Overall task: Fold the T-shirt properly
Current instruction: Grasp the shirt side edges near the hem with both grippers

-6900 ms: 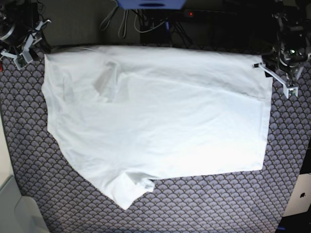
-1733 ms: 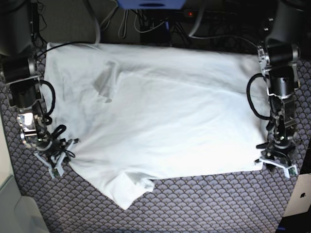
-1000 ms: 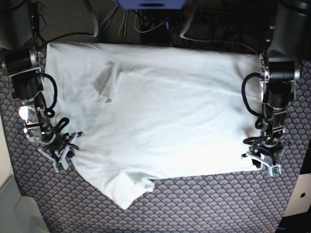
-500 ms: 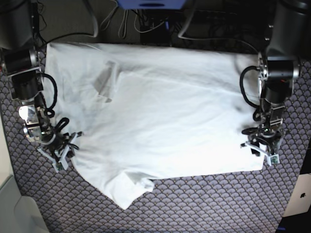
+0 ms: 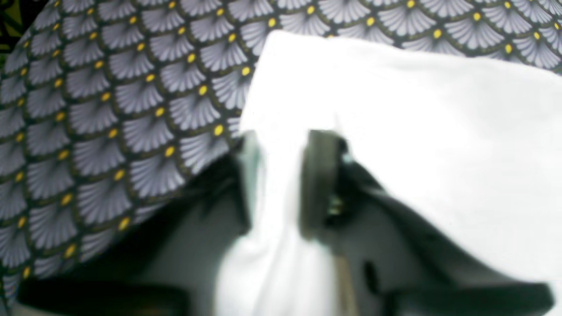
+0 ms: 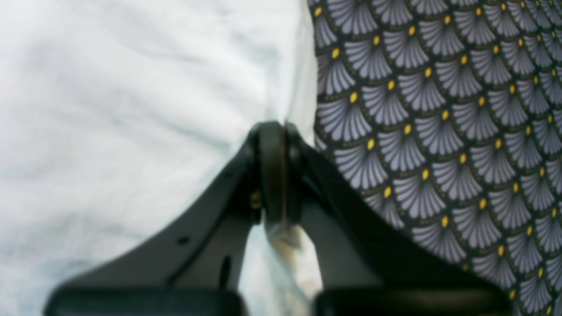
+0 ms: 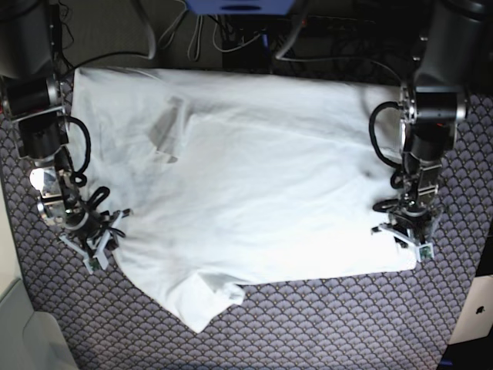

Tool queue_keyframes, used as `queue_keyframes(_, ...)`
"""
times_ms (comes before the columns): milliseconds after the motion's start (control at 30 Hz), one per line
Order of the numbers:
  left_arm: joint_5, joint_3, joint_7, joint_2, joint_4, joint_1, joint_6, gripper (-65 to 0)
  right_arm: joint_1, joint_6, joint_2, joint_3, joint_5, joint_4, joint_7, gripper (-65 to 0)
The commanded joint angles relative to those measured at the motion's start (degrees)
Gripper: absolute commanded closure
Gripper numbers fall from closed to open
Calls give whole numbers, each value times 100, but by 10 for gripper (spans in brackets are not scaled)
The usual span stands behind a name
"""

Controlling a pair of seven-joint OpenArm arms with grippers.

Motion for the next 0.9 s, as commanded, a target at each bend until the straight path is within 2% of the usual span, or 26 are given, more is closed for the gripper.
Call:
queue_keyframes(0,15,8,269,-27,13,-54,-28,-61,187,-19,78,24,43,92,132,0)
queue_keyframes(33,15,8,278,-27,13,-54,-28,-6,187,-19,78,24,43,92,141,0)
queue_keyframes(67,15,8,278,-36,13,-54,-28,0,187,-19,78,24,43,92,141,0)
queue_keyframes(300,15,8,286,-36,83,-80,-28,-3,222,-11,78,50,60,110,167,0)
queue_keyframes(467,15,8,383,-36,470,-54,-1,-3,-7,-11,254,77,78,919,105,0)
queue_keyframes(600,6,-97,1007,-63,1243,148,-1,-3,-244,-28,377,77,78,1376,105,0)
queue_keyframes(867,23,-1047,2247,-27,3608,913,-1,-3,-270,-37,403,86,78,1411,105,0)
